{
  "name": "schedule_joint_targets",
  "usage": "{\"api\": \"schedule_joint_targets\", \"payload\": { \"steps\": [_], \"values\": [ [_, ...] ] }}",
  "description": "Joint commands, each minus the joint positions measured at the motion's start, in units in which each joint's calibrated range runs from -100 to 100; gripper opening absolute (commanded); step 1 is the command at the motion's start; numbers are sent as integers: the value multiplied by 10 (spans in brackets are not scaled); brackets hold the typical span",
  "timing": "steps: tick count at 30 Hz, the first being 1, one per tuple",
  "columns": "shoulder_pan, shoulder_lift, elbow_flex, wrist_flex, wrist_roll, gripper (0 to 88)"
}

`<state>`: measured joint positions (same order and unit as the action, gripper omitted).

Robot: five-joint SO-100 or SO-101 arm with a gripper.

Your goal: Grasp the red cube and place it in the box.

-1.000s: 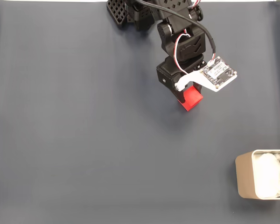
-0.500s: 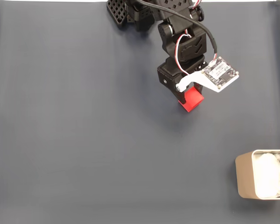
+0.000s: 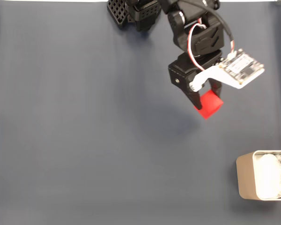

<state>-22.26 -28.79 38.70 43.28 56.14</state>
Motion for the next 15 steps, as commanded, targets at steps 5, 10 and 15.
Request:
{"api": "schedule_joint_targets", "payload": {
  "steps": [5,10,15],
  "values": [
    [2,44,-162,39,-1,85],
    [1,93,-256,51,0,86],
    [0,150,-341,54,-1,88]
  ]
}}
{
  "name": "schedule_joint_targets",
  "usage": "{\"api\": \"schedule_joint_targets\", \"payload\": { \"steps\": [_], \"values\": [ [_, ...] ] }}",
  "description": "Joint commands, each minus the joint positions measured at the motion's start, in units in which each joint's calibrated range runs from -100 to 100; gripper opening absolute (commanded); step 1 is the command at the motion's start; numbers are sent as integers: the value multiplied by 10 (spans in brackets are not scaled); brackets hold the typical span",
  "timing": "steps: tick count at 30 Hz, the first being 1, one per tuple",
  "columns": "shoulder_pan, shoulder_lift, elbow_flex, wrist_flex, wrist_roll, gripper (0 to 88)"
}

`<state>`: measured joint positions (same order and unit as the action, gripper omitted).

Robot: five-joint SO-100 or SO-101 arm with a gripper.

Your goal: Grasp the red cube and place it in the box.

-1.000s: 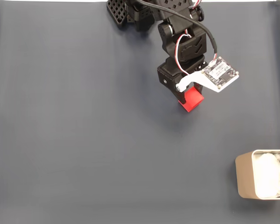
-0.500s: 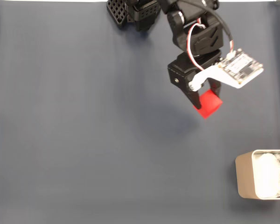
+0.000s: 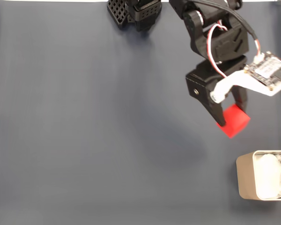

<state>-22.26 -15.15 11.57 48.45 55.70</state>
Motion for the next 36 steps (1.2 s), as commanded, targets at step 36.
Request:
{"api": "schedule_joint_targets", "payload": {
  "steps": [36],
  "values": [
    [-39,328,-472,7,-7,89]
  ]
}}
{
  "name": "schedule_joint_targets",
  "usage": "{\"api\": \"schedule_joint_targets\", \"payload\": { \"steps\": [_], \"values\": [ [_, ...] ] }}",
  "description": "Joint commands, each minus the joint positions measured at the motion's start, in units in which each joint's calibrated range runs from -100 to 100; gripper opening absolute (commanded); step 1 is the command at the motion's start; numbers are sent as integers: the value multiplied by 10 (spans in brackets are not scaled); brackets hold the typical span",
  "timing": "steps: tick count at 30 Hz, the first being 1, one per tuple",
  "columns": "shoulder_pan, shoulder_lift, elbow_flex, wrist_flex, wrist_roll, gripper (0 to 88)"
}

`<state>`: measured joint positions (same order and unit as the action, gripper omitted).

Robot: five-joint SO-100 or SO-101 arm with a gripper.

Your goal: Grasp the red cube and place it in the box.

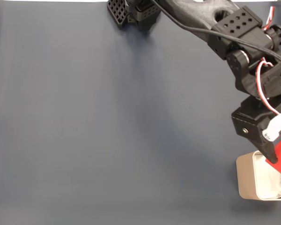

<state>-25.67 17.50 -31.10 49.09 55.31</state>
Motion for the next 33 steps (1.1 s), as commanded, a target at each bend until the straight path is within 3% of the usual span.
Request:
{"api": "schedule_joint_targets", "payload": {
  "steps": [1,33],
  "values": [
    [-5,7,-50,0,-4,89],
    [-8,116,-149,-34,-30,91]
  ]
}}
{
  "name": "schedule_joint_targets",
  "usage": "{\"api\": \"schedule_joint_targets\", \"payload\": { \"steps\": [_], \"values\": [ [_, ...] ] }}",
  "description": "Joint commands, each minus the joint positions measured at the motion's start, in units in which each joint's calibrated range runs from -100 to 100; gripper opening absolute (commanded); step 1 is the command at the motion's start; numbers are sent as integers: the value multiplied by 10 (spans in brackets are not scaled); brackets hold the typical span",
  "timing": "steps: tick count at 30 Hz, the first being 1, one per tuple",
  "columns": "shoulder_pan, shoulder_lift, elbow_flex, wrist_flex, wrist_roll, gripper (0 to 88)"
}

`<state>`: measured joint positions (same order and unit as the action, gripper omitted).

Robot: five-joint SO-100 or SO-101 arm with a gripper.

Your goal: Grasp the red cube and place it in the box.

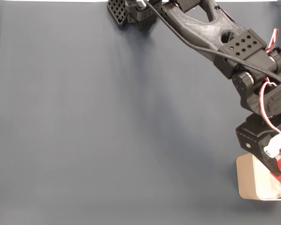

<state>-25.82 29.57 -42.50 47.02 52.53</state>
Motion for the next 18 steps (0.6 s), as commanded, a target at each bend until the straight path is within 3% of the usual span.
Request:
{"api": "schedule_joint_targets", "payload": {
  "steps": [1,15,18],
  "values": [
    [-6,-2,-38,-14,-2,91],
    [-5,3,-43,-14,-3,99],
    [-4,3,-42,-14,-10,153]
  ]
}}
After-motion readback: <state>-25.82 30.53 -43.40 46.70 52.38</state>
